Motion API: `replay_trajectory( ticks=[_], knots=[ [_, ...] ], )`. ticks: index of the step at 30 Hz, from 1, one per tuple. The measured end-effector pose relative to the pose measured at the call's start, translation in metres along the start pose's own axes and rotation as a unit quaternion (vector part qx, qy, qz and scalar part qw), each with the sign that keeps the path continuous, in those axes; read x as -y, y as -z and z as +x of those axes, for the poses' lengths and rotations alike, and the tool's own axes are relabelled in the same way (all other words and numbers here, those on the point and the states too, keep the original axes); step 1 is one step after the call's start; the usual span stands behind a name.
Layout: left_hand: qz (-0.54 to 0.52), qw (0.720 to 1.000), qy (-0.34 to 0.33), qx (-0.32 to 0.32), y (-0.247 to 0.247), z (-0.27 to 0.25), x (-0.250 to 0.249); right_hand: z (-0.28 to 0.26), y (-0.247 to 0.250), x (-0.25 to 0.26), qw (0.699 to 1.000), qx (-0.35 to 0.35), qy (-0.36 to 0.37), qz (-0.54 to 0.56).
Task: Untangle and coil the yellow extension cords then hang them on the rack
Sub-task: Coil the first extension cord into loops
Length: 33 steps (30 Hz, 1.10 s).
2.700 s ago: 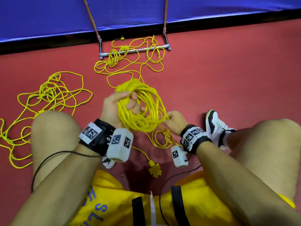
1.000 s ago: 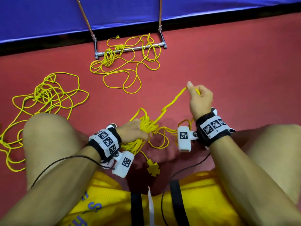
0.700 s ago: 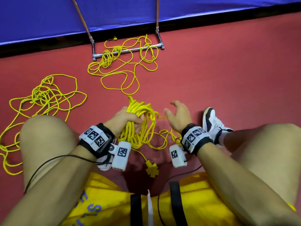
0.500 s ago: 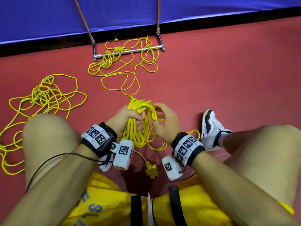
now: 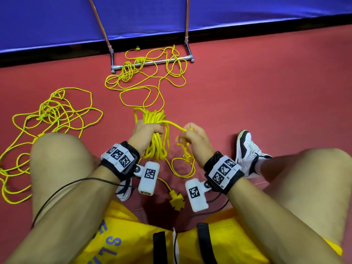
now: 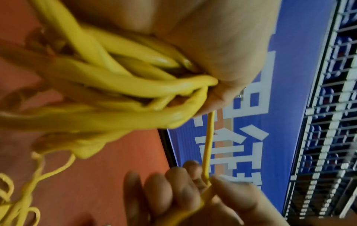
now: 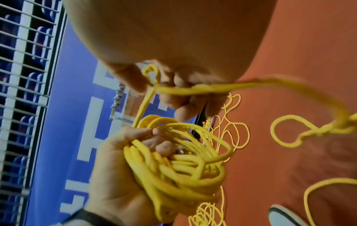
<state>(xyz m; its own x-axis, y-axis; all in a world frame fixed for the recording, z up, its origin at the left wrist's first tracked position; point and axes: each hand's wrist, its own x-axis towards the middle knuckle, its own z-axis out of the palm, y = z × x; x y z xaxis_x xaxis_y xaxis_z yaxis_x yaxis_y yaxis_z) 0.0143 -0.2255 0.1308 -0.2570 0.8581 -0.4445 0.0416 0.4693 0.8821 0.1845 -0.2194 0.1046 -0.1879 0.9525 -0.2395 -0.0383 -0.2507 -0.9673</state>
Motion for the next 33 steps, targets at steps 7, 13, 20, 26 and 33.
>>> replay_trajectory(
  ticks=[7,13,20,26,33],
  knots=[
    [0.075,0.983,-0.043,-0.163,0.000,0.002,-0.011,0.002,0.013,-0.004,0.984,-0.101,0.056,-0.139],
    [0.119,0.986,-0.035,-0.112,0.010,0.009,-0.006,0.010,0.041,0.025,0.944,-0.153,0.216,-0.199],
    [-0.107,0.921,0.024,0.375,-0.009,-0.040,-0.012,0.030,0.067,0.034,0.895,-0.245,0.247,-0.281],
    [-0.398,0.797,0.022,0.454,0.016,-0.024,-0.028,0.041,0.071,-0.022,0.885,-0.055,0.062,-0.458],
    [-0.540,0.802,-0.046,0.250,0.030,-0.006,-0.043,0.025,0.042,-0.093,0.916,0.115,-0.070,-0.379]
  ],
)
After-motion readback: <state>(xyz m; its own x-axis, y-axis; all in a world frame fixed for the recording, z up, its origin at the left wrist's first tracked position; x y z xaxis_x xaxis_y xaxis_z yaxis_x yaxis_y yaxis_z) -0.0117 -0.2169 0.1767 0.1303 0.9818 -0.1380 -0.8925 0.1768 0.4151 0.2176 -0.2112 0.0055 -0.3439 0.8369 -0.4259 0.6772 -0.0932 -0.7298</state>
